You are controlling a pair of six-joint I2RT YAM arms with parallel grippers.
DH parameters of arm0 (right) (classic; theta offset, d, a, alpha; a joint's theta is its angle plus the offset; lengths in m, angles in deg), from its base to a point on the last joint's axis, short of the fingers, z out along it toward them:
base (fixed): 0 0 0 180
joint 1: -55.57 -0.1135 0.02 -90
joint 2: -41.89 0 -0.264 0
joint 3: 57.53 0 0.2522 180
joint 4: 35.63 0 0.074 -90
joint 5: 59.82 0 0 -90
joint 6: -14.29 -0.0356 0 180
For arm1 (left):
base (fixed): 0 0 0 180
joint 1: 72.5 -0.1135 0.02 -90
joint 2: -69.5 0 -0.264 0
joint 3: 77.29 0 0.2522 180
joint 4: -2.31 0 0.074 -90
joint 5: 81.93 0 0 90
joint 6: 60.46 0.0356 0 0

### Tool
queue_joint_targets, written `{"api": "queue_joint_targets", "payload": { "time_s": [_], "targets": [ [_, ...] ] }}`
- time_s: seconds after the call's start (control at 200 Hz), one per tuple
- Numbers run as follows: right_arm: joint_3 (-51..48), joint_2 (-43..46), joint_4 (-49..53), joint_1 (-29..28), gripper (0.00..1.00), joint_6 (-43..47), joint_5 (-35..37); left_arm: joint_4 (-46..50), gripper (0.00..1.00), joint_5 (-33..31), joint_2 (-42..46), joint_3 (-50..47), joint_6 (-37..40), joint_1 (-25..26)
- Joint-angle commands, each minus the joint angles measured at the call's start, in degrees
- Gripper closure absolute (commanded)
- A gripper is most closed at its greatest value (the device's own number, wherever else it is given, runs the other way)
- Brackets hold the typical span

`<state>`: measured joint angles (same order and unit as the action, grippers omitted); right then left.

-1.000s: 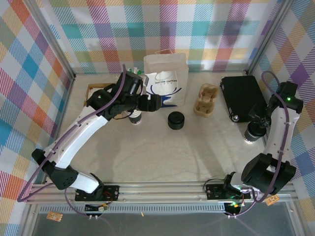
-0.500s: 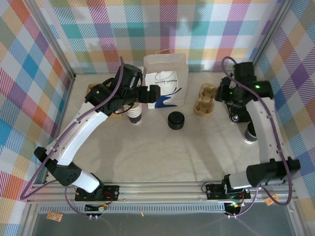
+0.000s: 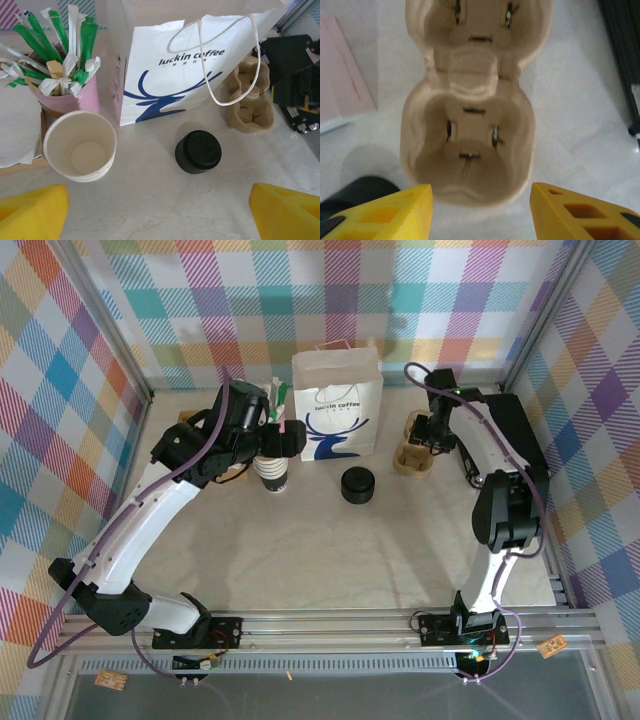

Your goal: Pack the takeout coffee

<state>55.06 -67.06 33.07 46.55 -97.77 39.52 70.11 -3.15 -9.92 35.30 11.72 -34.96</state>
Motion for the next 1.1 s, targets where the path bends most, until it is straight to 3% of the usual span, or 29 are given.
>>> {"api": "queue_joint_targets", "payload": {
  "time_s": [0.0, 0.365, 1.095],
  "targets": [
    [4.1, -3.0, -1.2, 0.0, 0.48, -0.6, 2.5, 0.8, 0.07, 0.4, 1.3, -0.6, 2.0, -0.6],
    [14.2, -14.3, 1.0, 0.6, 0.46, -0.8, 3.7, -2.1, 0.05, 5.9, 3.5, -3.9, 3.6, -0.5],
    [19.2, -20.3, 4.5, 0.8, 0.50, -1.1, 3.6, -0.7, 0.04, 3.9, 1.9, -2.2, 7.1, -0.6]
  ]
}}
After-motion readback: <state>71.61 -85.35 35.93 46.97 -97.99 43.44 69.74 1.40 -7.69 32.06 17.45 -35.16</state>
